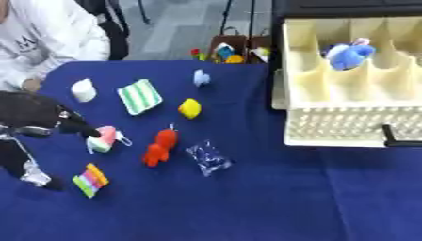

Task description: Pick up objects from table and place into drawer.

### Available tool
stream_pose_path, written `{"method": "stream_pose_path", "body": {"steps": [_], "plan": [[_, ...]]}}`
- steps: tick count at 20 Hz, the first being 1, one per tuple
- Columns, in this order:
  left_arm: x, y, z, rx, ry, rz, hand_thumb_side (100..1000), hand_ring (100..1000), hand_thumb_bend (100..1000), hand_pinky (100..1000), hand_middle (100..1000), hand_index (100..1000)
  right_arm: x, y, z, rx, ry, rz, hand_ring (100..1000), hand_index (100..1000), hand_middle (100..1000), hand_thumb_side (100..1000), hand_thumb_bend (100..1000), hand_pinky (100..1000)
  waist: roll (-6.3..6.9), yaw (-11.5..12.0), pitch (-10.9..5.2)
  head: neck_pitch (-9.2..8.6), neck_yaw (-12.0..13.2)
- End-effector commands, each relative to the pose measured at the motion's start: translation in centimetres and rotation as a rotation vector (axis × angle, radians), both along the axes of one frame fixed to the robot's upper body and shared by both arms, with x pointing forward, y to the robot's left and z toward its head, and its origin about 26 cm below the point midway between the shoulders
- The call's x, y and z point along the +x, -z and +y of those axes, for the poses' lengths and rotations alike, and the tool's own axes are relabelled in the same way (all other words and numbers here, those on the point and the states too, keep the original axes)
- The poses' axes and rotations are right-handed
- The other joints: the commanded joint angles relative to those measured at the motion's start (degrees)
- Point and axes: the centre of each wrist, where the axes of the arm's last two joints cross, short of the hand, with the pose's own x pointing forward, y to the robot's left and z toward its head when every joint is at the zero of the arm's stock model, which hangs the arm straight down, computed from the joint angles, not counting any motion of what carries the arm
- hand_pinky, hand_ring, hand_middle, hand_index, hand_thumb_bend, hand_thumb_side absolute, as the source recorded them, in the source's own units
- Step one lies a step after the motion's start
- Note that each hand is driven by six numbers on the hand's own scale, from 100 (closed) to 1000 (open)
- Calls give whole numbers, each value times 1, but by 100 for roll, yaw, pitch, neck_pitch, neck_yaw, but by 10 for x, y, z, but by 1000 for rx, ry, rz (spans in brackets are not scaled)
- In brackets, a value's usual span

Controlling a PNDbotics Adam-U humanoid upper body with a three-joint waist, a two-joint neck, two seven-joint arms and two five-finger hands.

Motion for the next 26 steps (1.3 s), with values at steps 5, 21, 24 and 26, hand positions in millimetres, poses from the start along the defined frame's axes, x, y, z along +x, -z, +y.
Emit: {"method": "stream_pose_path", "body": {"steps": [5, 21, 24, 26], "plan": [[1, -1, 2, 125, 68, 63, 763, 733, 547, 692, 734, 1000, -4, -8, 1, 4, -12, -48, 704, 757, 672, 735, 100, 646, 2, -23, -51, -71, 31], [7, 21, 6, 155, 64, 79, 744, 718, 516, 667, 702, 917, -3, -9, 2, 16, -18, -60, 704, 757, 671, 740, 100, 647, -17, -82, -5, -102, 100], [8, 23, 7, 156, 61, 75, 737, 716, 494, 664, 696, 907, -3, -9, 2, 19, -19, -61, 704, 758, 671, 740, 100, 647, -15, -93, 8, -118, 107], [9, 25, 8, 161, 57, 75, 738, 715, 495, 663, 695, 904, -3, -9, 2, 21, -19, -62, 704, 757, 671, 740, 100, 647, -15, -102, 17, -123, 112]]}}
